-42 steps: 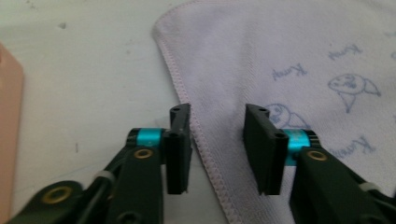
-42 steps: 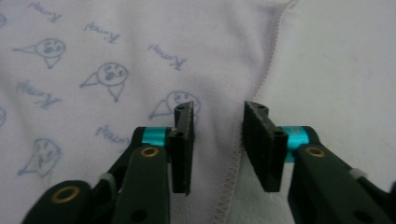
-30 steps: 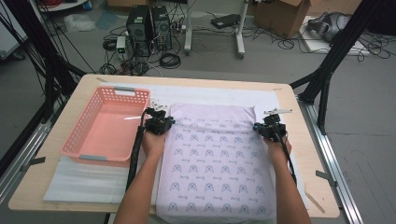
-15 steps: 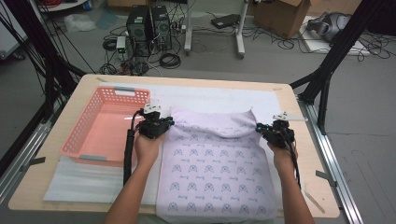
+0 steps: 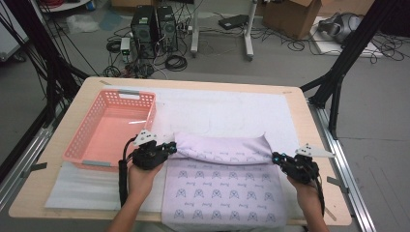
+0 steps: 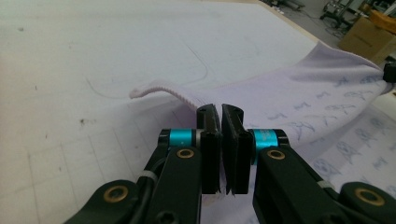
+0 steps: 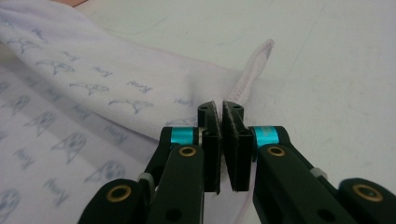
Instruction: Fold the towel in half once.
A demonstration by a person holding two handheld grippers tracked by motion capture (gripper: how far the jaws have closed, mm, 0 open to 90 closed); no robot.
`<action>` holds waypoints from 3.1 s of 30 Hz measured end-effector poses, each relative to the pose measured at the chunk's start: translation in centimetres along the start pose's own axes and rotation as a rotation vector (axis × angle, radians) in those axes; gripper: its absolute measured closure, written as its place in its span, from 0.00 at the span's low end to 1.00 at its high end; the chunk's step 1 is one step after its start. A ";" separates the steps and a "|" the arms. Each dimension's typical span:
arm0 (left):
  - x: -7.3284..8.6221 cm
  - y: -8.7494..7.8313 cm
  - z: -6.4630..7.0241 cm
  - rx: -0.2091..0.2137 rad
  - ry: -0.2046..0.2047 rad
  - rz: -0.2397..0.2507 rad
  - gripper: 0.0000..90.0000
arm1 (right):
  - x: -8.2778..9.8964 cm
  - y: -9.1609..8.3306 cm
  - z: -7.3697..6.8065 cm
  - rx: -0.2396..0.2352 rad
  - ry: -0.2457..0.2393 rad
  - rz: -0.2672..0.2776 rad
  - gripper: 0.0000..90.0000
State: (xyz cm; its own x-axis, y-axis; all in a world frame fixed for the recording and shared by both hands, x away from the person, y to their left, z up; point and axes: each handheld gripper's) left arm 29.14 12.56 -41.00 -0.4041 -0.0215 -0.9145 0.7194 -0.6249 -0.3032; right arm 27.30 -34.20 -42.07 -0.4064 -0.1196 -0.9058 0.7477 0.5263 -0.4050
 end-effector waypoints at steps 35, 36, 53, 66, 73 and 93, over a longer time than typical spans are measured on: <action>3.0 3.5 -1.5 -0.020 -0.028 -0.184 0.64 | -1.1 3.5 -0.5 0.065 0.113 -0.161 0.80; 3.0 3.4 -1.4 -0.009 -0.008 -0.182 0.73 | -1.0 3.7 -0.4 0.058 0.109 -0.167 0.89; 2.4 2.7 -1.5 -0.037 -0.039 -0.042 0.70 | -0.7 1.7 -1.2 0.043 0.008 -0.094 0.95; 2.0 3.2 -1.3 -0.045 -0.033 -0.124 1.00 | -0.6 1.7 -1.1 0.042 0.007 -0.091 0.95; 1.6 2.4 -1.1 -0.023 -0.036 -0.102 1.00 | -0.6 1.4 -1.0 0.044 0.011 -0.084 0.95; 1.9 -6.1 2.4 0.153 0.002 -0.016 1.00 | 0.4 -7.2 -4.1 -0.086 -0.005 0.050 0.95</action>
State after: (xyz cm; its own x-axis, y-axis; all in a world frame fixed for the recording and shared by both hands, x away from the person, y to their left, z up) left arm 22.64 14.51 -40.20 -0.4139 -0.0091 -0.9103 0.6183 -0.7368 -0.2737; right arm 19.57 -34.60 -39.01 -0.3664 -0.0955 -0.9255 0.7192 0.6021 -0.3468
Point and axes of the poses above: each handheld gripper's, and its own axes: y roughly forward along the jaws, x roughly out of its underside, z roughly to its right, and after that the axes turned 7 degrees about z, right-handed
